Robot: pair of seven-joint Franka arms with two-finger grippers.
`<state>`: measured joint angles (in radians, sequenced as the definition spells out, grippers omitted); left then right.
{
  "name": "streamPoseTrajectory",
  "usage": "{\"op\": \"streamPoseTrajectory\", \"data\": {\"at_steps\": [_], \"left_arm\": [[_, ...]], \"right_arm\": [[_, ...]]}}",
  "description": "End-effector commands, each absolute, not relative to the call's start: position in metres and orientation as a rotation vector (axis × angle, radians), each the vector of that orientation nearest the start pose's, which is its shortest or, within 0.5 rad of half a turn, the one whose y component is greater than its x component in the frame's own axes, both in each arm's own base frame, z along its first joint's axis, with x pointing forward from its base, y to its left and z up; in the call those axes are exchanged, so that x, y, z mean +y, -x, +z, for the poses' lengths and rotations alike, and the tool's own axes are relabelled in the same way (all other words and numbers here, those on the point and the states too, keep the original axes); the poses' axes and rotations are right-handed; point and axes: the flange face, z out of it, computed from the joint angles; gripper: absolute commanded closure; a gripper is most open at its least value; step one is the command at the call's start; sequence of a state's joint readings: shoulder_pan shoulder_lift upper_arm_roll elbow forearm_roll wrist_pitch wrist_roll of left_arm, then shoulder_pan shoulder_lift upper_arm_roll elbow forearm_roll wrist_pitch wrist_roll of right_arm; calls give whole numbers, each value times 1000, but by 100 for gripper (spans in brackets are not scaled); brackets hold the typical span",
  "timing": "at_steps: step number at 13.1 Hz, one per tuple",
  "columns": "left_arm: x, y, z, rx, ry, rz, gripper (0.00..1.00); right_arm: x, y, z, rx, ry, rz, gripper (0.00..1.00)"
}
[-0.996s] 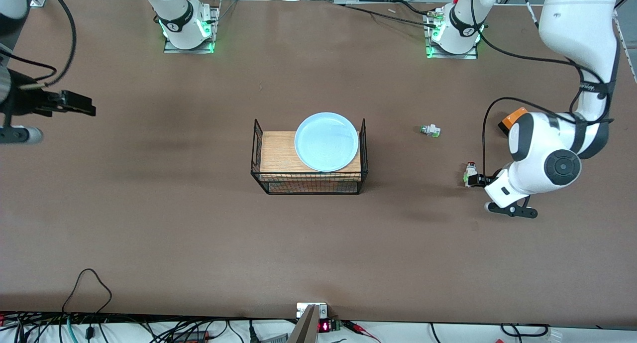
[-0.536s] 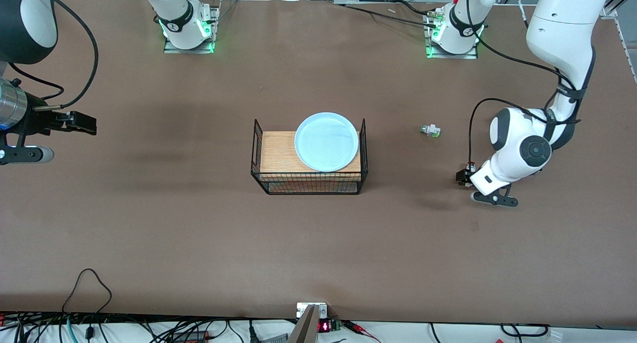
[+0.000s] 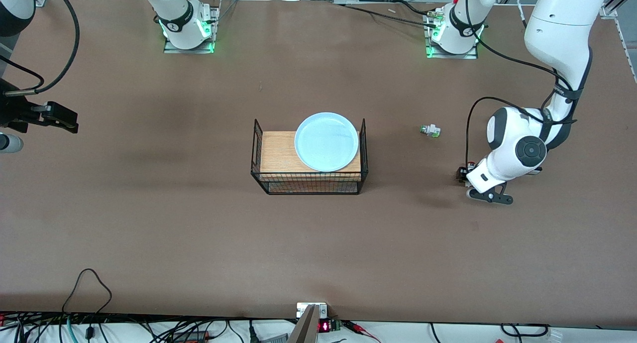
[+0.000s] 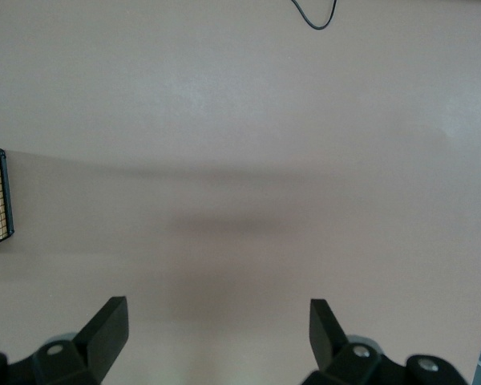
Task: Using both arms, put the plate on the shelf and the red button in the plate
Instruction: 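Grasp the white red-tipped button with the left gripper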
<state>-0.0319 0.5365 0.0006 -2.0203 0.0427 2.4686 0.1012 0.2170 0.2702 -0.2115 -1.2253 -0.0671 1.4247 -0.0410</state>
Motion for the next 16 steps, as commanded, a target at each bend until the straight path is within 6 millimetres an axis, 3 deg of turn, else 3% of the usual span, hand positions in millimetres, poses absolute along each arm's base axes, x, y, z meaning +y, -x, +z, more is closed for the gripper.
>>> {"op": "streamPoseTrajectory", "data": {"at_steps": [1, 3, 5, 7, 9, 11, 13, 14, 16], "left_arm": [[-15, -591, 180, 275, 3113, 159, 84], [-15, -596, 188, 275, 3111, 193, 90], [-19, -615, 217, 276, 3109, 207, 90], [-35, -635, 261, 309, 3107, 254, 90], [-61, -654, 313, 352, 3113, 311, 91], [-95, -665, 372, 404, 3123, 337, 91], [-142, -660, 415, 390, 3218, 383, 91], [-158, -657, 430, 324, 3288, 418, 91], [-213, -644, 452, 309, 3354, 450, 91]], "right_arm": [[16, -619, 620, -85, 3273, 122, 0], [8, -614, 617, -54, 3265, 128, 0], [-12, -587, 612, -27, 3235, 53, 0], [-29, -562, 604, -16, 3211, -83, 0], [-32, -542, 602, -1, 3200, -101, 0], [-9, -539, 604, -55, 3206, -84, 0], [-1, -538, 606, 28, 3207, -83, 0], [0, -537, 605, 34, 3207, -79, 0], [-1, -538, 606, 36, 3207, -76, 0]]}}
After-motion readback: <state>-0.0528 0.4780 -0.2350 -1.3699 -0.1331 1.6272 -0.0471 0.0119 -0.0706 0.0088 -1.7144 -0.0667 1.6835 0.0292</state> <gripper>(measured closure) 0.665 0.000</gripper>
